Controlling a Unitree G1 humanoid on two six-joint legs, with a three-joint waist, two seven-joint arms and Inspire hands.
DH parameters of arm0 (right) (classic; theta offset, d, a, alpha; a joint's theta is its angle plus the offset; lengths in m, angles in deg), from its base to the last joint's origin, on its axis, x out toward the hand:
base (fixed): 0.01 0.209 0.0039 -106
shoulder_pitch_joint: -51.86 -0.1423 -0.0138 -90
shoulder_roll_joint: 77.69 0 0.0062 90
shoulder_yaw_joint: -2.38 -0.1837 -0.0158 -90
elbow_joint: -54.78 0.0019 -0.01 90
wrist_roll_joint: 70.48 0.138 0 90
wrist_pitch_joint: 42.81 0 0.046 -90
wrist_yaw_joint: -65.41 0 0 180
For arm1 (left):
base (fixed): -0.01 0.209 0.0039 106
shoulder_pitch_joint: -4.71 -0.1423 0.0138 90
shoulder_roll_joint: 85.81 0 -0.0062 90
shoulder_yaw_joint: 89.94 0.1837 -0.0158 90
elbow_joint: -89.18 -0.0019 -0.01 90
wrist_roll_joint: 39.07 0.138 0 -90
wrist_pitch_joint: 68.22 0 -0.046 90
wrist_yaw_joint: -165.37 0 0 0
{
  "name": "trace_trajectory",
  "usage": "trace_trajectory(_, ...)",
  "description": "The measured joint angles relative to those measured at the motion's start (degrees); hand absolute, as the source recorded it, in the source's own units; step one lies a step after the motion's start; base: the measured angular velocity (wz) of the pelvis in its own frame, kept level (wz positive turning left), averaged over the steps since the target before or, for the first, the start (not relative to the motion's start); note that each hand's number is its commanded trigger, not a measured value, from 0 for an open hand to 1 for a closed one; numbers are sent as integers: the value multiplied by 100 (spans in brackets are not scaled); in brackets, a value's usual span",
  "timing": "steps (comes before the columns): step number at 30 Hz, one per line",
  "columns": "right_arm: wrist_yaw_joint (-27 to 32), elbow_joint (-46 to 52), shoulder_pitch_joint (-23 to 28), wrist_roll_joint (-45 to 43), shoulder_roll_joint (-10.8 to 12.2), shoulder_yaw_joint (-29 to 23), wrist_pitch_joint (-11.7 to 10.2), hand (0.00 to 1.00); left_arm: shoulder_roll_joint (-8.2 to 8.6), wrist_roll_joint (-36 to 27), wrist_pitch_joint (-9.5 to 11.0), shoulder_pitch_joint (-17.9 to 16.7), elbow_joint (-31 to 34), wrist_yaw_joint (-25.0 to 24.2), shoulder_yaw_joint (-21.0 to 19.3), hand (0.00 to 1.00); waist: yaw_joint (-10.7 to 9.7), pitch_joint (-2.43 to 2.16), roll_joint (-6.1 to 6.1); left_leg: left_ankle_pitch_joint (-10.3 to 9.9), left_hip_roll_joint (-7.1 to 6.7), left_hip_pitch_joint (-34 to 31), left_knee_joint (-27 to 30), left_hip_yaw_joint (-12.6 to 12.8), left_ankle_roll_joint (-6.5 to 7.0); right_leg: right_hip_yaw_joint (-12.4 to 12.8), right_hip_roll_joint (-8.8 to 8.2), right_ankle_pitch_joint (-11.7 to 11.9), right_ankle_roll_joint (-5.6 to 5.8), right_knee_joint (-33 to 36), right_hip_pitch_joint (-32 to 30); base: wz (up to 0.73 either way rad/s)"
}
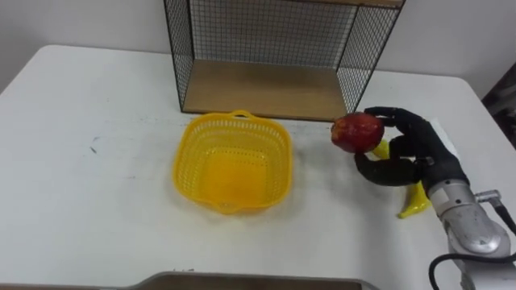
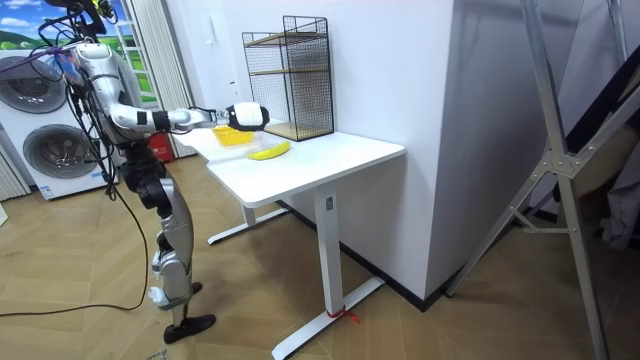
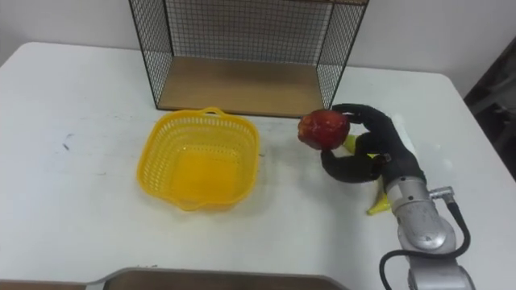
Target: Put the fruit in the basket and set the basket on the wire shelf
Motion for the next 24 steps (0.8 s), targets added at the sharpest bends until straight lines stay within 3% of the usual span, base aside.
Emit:
trace_trajectory(10, -267, 689, -104, -20, -14, 143, 7, 100, 32, -30, 6, 26, 7, 1, -48, 0, 107, 10, -50, 0, 2, -55, 2, 32, 0, 27, 4, 2, 3, 23, -75, -2)
trace_trajectory(16, -374, 1034, -533, -172, -33, 335, 5, 100, 25, -7, 45, 92, -40, 0, 35, 0, 134, 9, -75, 1, 2, -148, 5, 34, 2, 58, 5, 2, 3, 49, -174, 0)
trace_trajectory(24, -618, 1165, -779, -513, -33, 851, 9, 100, -20, -5, 57, 138, -69, -21, 69, 0, 239, 39, -100, 1, 4, -151, -8, 27, 2, 59, 12, 3, 3, 1, -195, 0)
